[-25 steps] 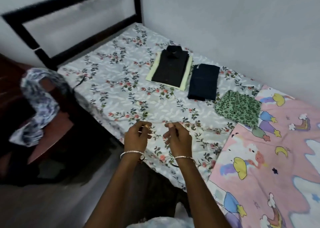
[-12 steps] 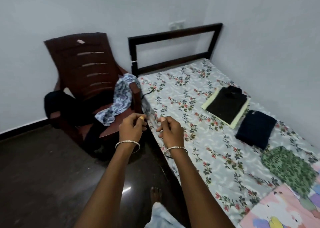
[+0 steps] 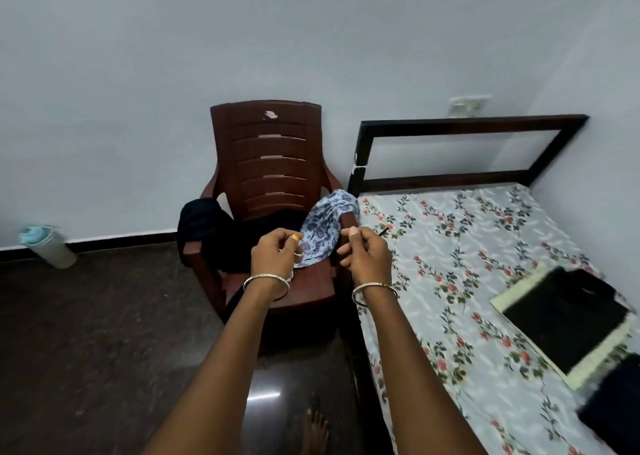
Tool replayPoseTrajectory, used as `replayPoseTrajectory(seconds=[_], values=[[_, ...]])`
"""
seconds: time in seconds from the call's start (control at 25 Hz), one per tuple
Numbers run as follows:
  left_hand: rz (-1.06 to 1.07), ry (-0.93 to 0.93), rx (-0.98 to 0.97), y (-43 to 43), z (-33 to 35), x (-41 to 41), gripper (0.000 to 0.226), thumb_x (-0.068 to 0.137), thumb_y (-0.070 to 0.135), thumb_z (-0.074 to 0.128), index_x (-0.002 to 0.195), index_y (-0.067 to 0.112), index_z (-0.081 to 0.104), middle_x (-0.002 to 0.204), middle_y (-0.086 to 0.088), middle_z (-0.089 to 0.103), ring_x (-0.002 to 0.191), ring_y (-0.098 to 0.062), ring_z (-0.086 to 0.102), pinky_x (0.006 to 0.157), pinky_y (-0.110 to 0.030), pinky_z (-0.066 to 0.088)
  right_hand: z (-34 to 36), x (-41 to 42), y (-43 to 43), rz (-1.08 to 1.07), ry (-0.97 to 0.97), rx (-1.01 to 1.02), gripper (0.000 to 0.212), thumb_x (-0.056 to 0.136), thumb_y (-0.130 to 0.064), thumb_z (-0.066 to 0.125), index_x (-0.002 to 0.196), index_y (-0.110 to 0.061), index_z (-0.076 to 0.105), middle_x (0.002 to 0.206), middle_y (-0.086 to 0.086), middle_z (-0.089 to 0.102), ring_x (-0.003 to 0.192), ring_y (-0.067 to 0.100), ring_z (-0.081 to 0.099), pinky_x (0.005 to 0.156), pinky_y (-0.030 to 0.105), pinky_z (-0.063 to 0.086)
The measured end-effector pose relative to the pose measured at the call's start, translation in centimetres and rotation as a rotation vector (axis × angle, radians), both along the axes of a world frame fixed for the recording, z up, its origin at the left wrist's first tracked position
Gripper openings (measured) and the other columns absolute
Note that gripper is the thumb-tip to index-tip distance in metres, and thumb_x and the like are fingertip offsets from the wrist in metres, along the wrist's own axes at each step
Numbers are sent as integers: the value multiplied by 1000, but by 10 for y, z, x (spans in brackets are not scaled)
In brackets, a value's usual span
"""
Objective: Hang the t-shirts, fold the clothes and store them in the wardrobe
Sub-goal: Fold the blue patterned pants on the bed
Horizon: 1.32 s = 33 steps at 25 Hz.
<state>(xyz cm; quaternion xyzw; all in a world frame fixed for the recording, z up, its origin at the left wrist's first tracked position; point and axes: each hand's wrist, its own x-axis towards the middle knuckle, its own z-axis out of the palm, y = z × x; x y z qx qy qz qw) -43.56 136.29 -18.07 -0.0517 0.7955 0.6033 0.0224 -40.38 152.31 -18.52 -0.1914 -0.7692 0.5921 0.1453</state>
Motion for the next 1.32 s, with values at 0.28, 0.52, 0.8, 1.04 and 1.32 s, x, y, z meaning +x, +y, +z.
replayPoseTrajectory(seconds=[0.28,0.52,0.8,1.04,1.32], values=[[80,-57,-11,5,-15,-109,19,99,15,56,87,22,70,72,-3,72,66,-15,71,66,-34,58,-8,-122,12,89,-47,-20,27,104,-25,49,97,-11,71,64,1,66,47,11,57,54,30,49],[38,-136,-30,19,-54,-189,19,97,17,58,85,24,71,69,1,72,66,-16,72,76,-42,62,-52,-202,33,84,-149,-39,22,104,-21,51,93,-15,70,65,2,66,47,8,57,56,29,50],[-101,-267,-179,54,-114,-304,19,95,23,59,80,32,69,73,3,73,73,-17,71,76,-43,60,-126,-294,73,-59,-409,108,12,92,-28,61,84,-24,69,74,0,74,73,23,70,76,43,58],[-260,-402,-355,86,-171,-390,10,96,20,60,101,20,68,88,1,68,87,-20,66,77,-31,53,-170,-373,94,83,-559,361,37,86,-4,62,122,-12,64,111,17,65,102,36,64,85,34,49],[-566,-515,-486,110,-231,-450,35,92,26,66,124,12,59,115,-8,62,107,-27,62,89,-37,52,-226,-421,104,278,-811,737,62,86,-21,71,142,-36,47,151,9,35,132,37,37,99,49,45]])
